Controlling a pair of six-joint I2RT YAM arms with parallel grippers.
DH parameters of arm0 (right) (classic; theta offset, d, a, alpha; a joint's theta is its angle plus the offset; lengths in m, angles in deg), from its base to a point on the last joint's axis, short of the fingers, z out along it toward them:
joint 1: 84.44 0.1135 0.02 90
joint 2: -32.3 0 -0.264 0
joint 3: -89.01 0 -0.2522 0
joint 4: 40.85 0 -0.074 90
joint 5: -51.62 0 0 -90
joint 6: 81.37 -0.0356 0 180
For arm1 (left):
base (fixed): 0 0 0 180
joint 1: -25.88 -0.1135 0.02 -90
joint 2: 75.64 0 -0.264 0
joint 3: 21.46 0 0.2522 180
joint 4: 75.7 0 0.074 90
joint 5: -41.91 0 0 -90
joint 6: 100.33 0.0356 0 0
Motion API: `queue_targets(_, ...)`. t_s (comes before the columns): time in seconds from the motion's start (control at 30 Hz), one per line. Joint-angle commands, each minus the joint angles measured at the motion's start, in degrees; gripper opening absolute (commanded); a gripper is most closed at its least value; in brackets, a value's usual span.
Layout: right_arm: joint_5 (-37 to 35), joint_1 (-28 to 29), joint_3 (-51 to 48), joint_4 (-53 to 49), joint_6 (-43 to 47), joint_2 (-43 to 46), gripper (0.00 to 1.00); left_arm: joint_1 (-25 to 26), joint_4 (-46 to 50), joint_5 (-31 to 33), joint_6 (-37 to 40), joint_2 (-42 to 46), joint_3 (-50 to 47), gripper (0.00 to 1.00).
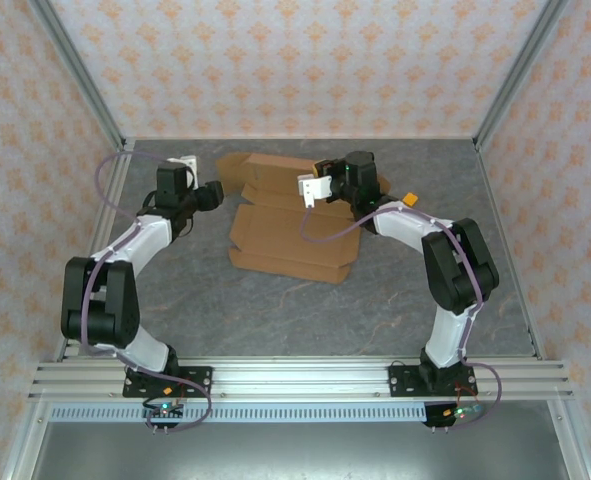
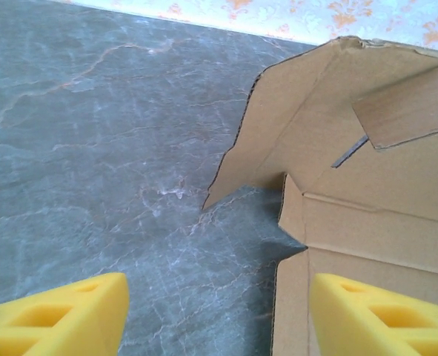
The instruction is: Fold the paper box
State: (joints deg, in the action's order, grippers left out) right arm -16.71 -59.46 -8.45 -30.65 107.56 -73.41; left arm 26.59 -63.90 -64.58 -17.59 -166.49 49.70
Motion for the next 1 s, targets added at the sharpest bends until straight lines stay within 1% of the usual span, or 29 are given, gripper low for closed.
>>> queue_targets(0.0, 1.2, 0.4, -1.6, -0.1, 2.7, 0.6, 0.00, -2.5, 0.4, -5.7, 5.9, -3.9, 5.0, 0.67)
queue_targets(0.1, 1.4, 0.5, -1.6, -0.6, 2.6, 1.0, 0.00, -3.8, 3.4, -9.2, 9.4, -7.3, 9.9, 0.67)
queue_targets(0.27, 1.2, 0.6, -0.9, -1.1, 2.4, 0.9, 0.00, -4.6, 12.3, -13.3, 17.8, -13.6, 19.3, 0.67)
queue_targets(0.37, 1.1, 0.6, -0.4, -1.3, 2.3, 0.7, 0.00, -4.8, 14.7, -16.4, 20.2, -16.1, 22.8, 0.66)
queue_targets(0.47, 1.1, 0.8, -0.1, -1.4, 2.1, 0.6, 0.00, -4.9, 16.2, -17.9, 23.3, -17.4, 25.0, 0.67)
queue_targets(0.53, 1.1, 0.9, 0.4, -2.0, 2.1, 0.6, 0.00, -4.9, 18.0, -19.5, 26.9, -18.2, 27.0, 0.66)
queue_targets(0.57, 1.1, 0.9, 0.6, -2.3, 2.1, 0.5, 0.00, -5.1, 20.0, -21.1, 30.0, -20.4, 28.6, 0.66)
queue_targets(0.63, 1.1, 1.0, 0.8, -2.6, 2.2, 0.4, 0.00, -5.4, 24.5, -22.0, 34.8, -22.6, 32.2, 0.66)
queue_targets(0.7, 1.0, 1.0, 1.0, -2.8, 2.3, 0.5, 0.00, -6.1, 26.1, -22.6, 36.0, -24.7, 35.1, 0.66)
queue_targets(0.77, 1.2, 1.0, 1.1, -2.9, 2.3, 0.3, 0.00, -7.1, 24.3, -25.0, 34.9, -26.4, 36.7, 0.66)
queue_targets(0.83, 1.1, 1.0, 1.4, -3.2, 2.3, 0.1, 0.00, -7.4, 24.5, -28.8, 35.3, -28.0, 38.6, 0.66)
queue_targets(0.97, 0.6, 1.0, 2.3, -3.7, 2.5, -0.5, 0.00, -7.4, 28.2, -36.8, 40.2, -30.7, 42.0, 0.66)
